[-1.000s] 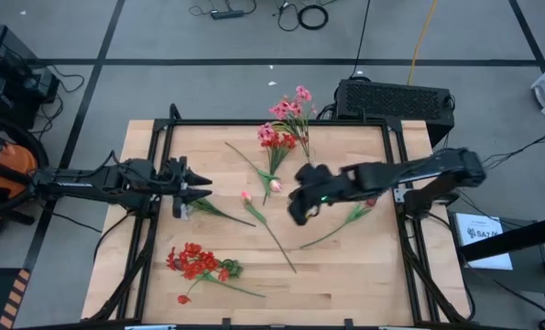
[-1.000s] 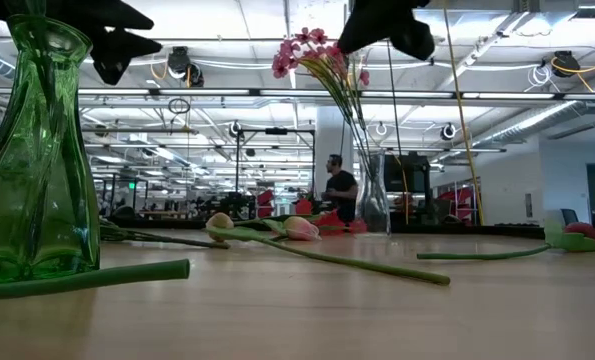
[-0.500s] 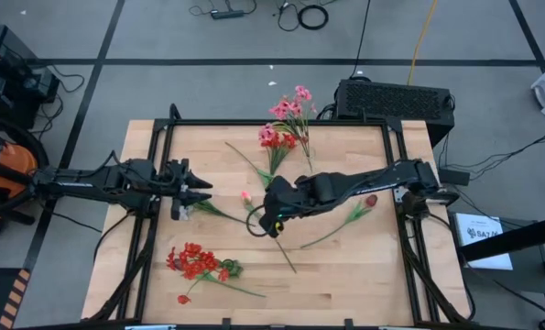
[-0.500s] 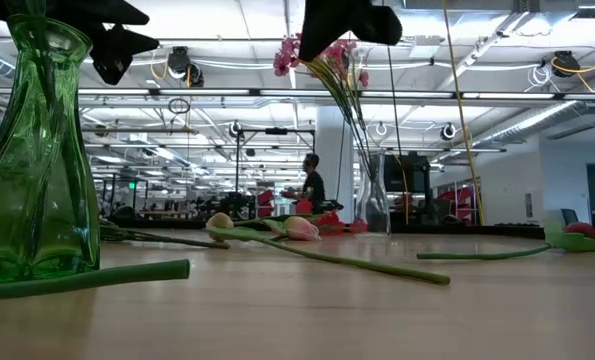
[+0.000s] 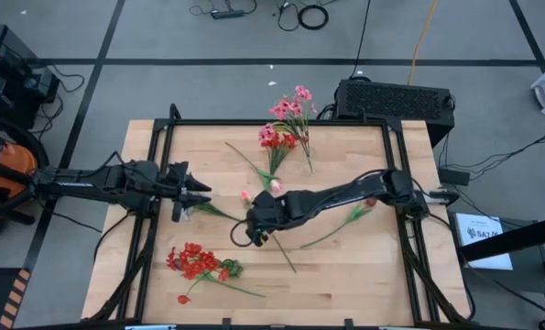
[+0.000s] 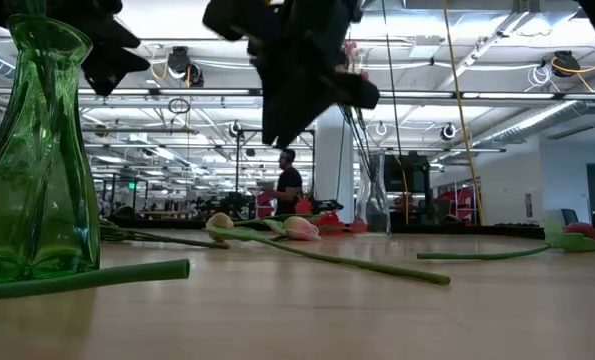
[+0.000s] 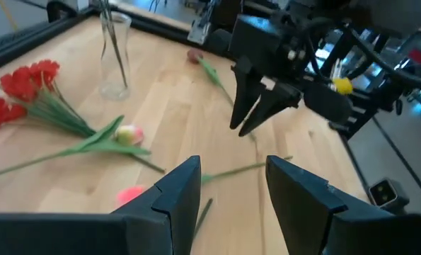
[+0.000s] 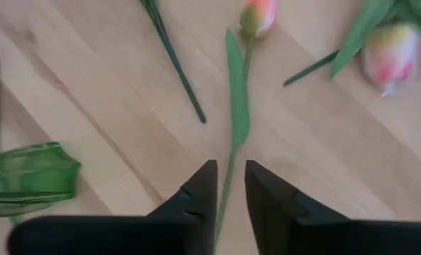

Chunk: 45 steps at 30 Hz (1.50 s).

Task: Sort flowers into vase by color
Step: Put the bottom pink flower into the transparent vase

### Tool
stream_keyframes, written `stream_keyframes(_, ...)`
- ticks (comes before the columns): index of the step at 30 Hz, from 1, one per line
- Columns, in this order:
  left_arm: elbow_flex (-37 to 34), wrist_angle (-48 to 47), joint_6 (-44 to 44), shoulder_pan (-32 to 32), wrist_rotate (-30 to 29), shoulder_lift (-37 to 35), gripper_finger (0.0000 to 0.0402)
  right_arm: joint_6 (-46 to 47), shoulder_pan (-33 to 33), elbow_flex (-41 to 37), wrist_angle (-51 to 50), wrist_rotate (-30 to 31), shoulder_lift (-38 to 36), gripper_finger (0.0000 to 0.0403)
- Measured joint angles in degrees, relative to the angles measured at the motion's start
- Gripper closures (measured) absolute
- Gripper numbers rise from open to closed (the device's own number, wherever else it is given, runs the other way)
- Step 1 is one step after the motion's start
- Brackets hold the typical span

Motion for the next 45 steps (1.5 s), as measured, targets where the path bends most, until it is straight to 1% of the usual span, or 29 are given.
stream_keyframes(5, 0.0, -1.37, 0.02, -0.02, 0.0, 0.0, 0.0233, -0.43, -0.28, -0.02, 0.77, -0.12, 3.31, 0.0288)
stream_keyframes(8, 0.0, -1.43, 0.02, 0.0, 0.0, 0.0, 0.0233, -0.83, -0.82, -0.02, 1.56, -0.13, 5.44, 0.0267)
stream_keyframes(11, 0.0, -1.45, 0.02, 0.0, -0.01, 0.0, 0.0233, -1.12, -1.47, -0.02, 2.5, -1.16, 7.15, 0.0257)
stream_keyframes(14, 0.0, -1.45, 0.0, 0.0, -0.02, 0.0, 0.0233, -1.99, -2.1, -0.02, 3.71, -3.46, 8.58, 0.0258)
stream_keyframes(19, 0.0, -1.47, 0.0, -0.02, -0.02, 0.0, 0.0233, -2.39, -2.85, -0.02, 3.76, -4.43, 10.39, 0.0268)
stream_keyframes(23, 0.0, -1.75, 0.0, -0.01, -0.03, 0.0, 0.0233, -2.82, -3.48, -0.11, 4.35, -4.56, 11.47, 0.029)
stream_keyframes(26, 0.0, -2.1, -0.02, 0.0, -0.04, 0.0, 0.0233, -2.82, -3.72, -0.09, 4.53, -4.75, 12.18, 0.0322)
stream_keyframes(30, 0.0, -3.62, -0.18, 0.0, -0.04, 0.0, 0.0233, -3.11, -3.8, -0.07, 4.79, -4.87, 12.19, 0.0382)
stream_keyframes(31, 0.0, -3.98, -0.73, -0.02, -0.04, 0.0, 0.0233, -3.6, -3.8, -0.07, 4.81, -4.87, 12.18, 0.0391)
stream_keyframes(34, 0.0, -4.99, -1.49, 0.0, -0.04, 0.0, 0.0233, -4.75, -3.8, -0.16, 3.69, -4.79, 11.08, 0.0392)
stream_keyframes(37, 0.0, -4.89, -1.49, -0.02, -0.05, 0.0, 0.0233, -5.16, -3.8, -0.2, 1.66, -4.37, 8.35, 0.0395)
stream_keyframes(41, 0.0, -4.88, -1.45, -0.02, -0.06, 0.0, 0.0233, -5.42, -3.71, -0.15, -1.76, 0.56, 2.74, 0.0399)
stream_keyframes(45, 0.0, -4.88, -1.44, -0.01, -0.07, 0.0, 0.0233, -6.45, -3.0, -0.15, -4.91, 7.88, -3.46, 0.0399)
